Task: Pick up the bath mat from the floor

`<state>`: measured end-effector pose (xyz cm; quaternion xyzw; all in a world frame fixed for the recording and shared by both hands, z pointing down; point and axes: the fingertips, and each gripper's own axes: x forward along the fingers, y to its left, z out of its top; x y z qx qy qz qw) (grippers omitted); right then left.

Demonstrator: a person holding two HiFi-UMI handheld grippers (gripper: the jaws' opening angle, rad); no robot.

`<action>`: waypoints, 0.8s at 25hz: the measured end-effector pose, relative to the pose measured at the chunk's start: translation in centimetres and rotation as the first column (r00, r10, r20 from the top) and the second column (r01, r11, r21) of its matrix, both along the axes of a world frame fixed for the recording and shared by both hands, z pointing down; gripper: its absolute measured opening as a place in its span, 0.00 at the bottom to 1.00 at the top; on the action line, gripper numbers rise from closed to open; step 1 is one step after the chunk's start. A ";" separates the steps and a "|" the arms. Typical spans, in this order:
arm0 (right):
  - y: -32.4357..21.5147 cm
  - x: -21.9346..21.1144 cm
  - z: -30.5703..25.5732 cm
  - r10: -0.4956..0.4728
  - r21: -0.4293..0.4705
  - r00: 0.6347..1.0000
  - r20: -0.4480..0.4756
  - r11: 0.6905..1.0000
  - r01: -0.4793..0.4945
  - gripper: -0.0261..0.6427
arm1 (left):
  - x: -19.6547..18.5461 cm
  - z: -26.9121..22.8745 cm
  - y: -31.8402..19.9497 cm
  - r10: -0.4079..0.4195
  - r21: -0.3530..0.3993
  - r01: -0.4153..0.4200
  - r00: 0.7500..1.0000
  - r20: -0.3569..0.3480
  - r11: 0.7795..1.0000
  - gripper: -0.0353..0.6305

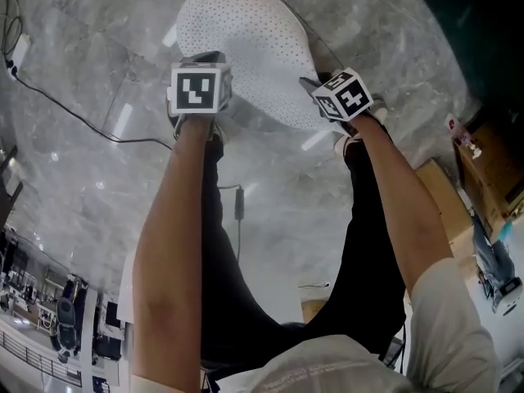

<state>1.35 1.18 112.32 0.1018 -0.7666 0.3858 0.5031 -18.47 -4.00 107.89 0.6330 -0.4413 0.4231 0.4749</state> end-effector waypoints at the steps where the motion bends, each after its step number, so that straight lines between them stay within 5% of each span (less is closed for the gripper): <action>1: 0.3 -0.2 -1.0 -0.001 -0.002 1.000 0.005 1.000 0.001 0.09 | -0.1 -1.0 0.1 -0.010 0.000 0.010 1.000 -0.007 1.000 0.08; 10: 0.9 -1.6 -10.4 -0.003 0.016 0.999 0.048 1.000 0.002 0.09 | 1.3 -9.5 1.6 0.024 -0.001 -0.024 0.999 -0.033 1.000 0.08; 20: -4.8 -0.5 -24.2 0.013 0.165 0.997 0.073 0.986 -0.025 0.09 | 3.4 -21.0 -1.3 0.018 0.086 -0.011 0.997 -0.077 0.996 0.08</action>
